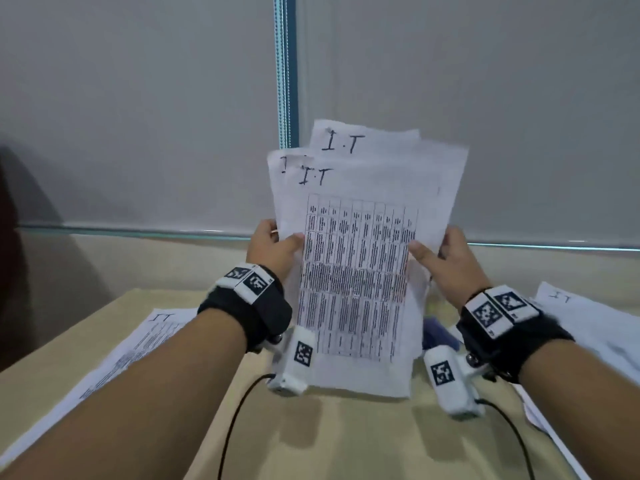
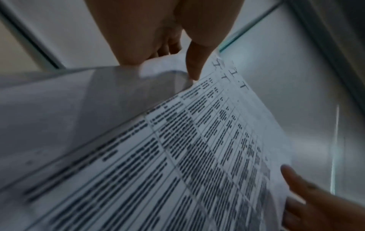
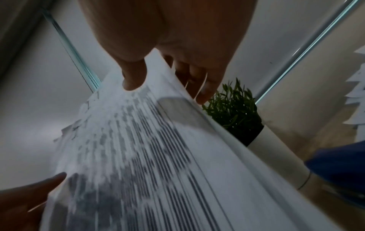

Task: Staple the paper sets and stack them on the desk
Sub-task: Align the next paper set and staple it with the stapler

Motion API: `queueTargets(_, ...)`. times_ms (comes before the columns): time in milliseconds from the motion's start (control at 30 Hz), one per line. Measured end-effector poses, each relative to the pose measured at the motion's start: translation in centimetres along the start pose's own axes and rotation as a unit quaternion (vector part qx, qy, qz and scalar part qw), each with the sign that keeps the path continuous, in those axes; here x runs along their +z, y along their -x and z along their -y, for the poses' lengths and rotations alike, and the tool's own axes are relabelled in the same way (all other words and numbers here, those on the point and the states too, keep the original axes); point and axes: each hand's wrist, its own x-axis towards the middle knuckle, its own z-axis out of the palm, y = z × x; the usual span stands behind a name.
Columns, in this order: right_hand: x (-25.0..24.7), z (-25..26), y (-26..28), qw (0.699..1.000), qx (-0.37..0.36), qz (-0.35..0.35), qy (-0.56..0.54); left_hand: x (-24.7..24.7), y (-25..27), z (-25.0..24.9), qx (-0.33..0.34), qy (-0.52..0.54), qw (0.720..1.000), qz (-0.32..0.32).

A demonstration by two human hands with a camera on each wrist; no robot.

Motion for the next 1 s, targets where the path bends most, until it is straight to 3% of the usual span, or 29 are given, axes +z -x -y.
queueTargets(267,2.2,0.3,-0.1,1.000,0.002,0.013,0.013,0.1,0.2,0.7,0.054,-0.055,0.996,0.052)
queueTargets(433,1.8,2.3,-1.3,0.996,-0.021,-0.067,-0.060,-0.5,-0.5,-0.2,0.078,0.019,0.996,0.041)
queueTargets(567,2.3,2.2,-1.2,0.999,0.036,-0.026,0.017,-0.4,-0.5,0.2,0.052,0.020,0.997,0.059)
queueTargets(700,2.0,3.4,-1.1,0.999,-0.005,-0.037,-0.001,-0.2,-0.7,-0.3,0.067,0.048,0.996,0.043)
queueTargets(800,1.9,2.6,-0.6,1.000,0.003,-0.023,0.018,0.1,0.0,0.2,0.072,0.034,0.995,0.054)
queueTargets(867,1.7,1.3,-0.5,0.998,0.016,-0.065,0.005,0.2,0.3,0.2,0.095,0.021,0.994,0.056)
queueTargets(933,0.6,0.0,-1.2,0.985,0.032,-0.168,-0.002,0.2,0.0,-0.3,0.104,0.023,0.993,0.054)
queueTargets(1000,-0.7,-2.4,-2.3,0.967,0.107,-0.204,0.111,0.4,-0.6,-0.8,0.105,0.043,0.992,0.056)
